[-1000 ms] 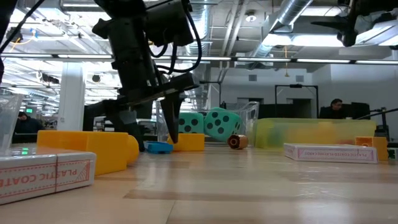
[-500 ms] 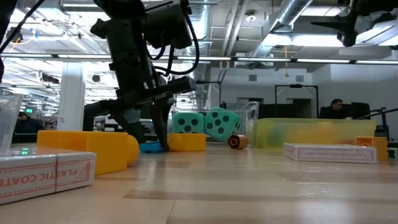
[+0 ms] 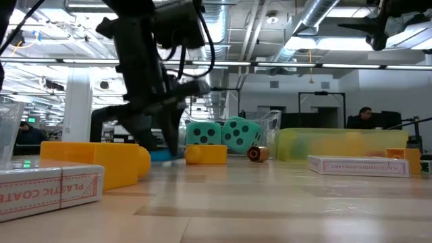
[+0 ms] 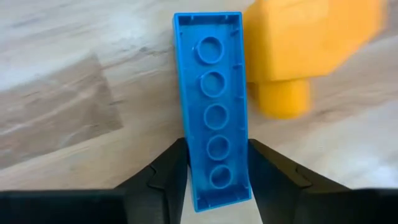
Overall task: Pick & Place Toys
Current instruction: Put the blue game piece into the yellow bin
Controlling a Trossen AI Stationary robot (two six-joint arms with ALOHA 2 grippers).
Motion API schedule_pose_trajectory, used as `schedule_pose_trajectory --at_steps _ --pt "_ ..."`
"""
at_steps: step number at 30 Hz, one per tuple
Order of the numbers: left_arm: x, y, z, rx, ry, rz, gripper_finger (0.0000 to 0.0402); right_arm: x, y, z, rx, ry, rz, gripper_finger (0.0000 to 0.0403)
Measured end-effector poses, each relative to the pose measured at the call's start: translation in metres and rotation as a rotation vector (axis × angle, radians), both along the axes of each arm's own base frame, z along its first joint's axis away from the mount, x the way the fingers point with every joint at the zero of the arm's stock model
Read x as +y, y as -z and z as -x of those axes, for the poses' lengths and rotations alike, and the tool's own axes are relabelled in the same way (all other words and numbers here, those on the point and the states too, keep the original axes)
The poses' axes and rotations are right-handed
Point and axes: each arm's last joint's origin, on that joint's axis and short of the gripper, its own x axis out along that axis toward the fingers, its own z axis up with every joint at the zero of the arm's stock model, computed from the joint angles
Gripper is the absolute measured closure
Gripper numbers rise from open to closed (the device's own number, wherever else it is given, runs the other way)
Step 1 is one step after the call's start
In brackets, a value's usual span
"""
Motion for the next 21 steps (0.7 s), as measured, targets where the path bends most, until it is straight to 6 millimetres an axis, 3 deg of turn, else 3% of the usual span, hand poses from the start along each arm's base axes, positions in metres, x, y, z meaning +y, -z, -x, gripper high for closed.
schedule_pose_trajectory --at_steps 14,21 --pt "-0.004 -0.066 0.017 -0.177 0.178 -0.042 0.0261 0.0 0.001 0.0 0.008 0.001 -0.007 0.0171" --pt "-0.01 -0.088 0.016 -0.323 0.29 -0.124 0.0261 0.0 0.004 0.001 0.023 0.015 -0.12 0.0171"
